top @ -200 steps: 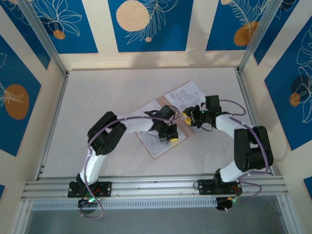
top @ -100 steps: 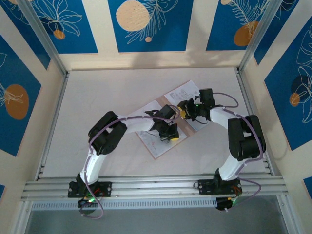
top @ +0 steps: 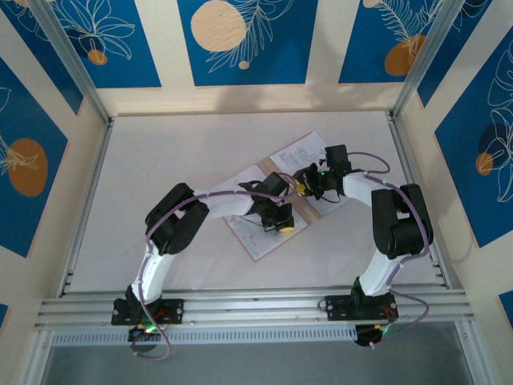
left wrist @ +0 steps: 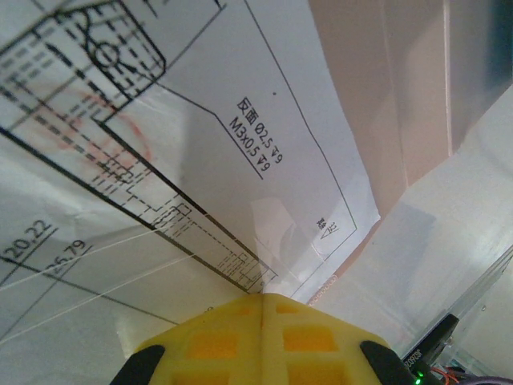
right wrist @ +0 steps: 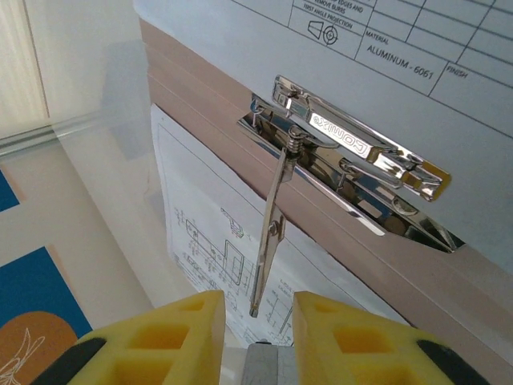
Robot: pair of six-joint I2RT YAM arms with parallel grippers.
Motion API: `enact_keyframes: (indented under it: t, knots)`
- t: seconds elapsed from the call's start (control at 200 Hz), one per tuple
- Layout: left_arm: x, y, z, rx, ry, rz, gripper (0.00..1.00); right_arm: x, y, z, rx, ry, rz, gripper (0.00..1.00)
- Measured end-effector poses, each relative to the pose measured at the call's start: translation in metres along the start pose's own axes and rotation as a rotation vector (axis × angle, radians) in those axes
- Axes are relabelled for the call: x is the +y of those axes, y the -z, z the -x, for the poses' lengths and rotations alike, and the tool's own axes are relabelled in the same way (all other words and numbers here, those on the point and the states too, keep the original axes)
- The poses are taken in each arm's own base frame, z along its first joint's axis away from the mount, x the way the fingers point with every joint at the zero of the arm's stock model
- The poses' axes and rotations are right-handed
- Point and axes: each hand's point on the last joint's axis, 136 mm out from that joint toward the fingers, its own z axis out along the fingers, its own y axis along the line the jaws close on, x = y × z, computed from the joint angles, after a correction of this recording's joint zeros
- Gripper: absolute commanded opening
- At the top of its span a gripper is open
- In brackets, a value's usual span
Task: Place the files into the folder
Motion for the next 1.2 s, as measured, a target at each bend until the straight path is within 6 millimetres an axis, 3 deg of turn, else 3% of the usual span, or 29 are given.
enact_keyframes:
  t: [0.32, 1.2]
  knots:
    - [0.0, 0.0, 0.0, 0.0, 0.0, 0.0, 0.03, -0.009, -0.003, 0.002, 0.004, -0.011, -0.023, 0.28]
    - [0.0, 0.0, 0.0, 0.0, 0.0, 0.0, 0.03, -0.01, -0.004, 0.01, -0.006, -0.023, -0.02, 0.18]
